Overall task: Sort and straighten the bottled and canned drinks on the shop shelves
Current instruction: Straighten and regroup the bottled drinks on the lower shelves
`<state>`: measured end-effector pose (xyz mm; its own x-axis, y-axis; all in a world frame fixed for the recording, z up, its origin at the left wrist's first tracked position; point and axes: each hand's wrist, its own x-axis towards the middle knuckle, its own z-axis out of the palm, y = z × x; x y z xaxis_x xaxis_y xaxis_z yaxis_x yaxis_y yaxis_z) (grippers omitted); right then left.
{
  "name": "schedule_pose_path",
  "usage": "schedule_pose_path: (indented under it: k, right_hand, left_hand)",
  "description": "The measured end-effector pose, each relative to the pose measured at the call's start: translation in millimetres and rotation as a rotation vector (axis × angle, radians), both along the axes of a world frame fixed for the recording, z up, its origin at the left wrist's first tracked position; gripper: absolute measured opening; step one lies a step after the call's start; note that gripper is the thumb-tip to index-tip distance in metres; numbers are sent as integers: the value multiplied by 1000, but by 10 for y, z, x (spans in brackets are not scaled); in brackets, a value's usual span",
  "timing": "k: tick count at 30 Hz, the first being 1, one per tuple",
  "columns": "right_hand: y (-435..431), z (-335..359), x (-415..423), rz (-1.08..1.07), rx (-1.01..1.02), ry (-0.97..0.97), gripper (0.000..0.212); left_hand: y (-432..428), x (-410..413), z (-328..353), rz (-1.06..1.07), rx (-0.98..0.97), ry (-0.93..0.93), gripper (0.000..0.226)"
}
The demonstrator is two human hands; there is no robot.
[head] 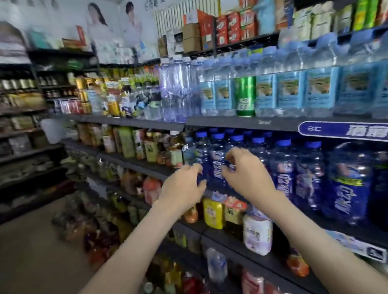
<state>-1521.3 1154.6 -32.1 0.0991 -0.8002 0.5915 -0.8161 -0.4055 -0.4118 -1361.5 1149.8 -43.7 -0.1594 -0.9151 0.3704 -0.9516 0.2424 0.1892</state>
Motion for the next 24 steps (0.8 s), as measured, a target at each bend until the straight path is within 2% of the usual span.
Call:
schedule_pose_path:
  k: [3, 6, 14, 19, 24]
  right_hand:
    - [-308, 98, 765, 30, -28, -61, 31]
    - [-592, 240, 1182, -22, -90, -154, 35]
    - [-1268, 648, 1128, -272, -158, -211, 42]
    - [-1660, 507, 1480, -147, -179, -159, 33]
    - [-2257, 354, 2231, -23, -126, -97, 32]
  left_hand:
    - [-190, 752, 105, 40, 5, -16, 38]
    - [-415, 1244, 210, 29, -26, -10, 38]
    - [-1264, 1332, 335, -182, -167, 78, 37]
    - [-1794, 1366, 347, -249, -178, 139, 33]
    - [-2291, 1916, 439, -161, -193, 53, 36]
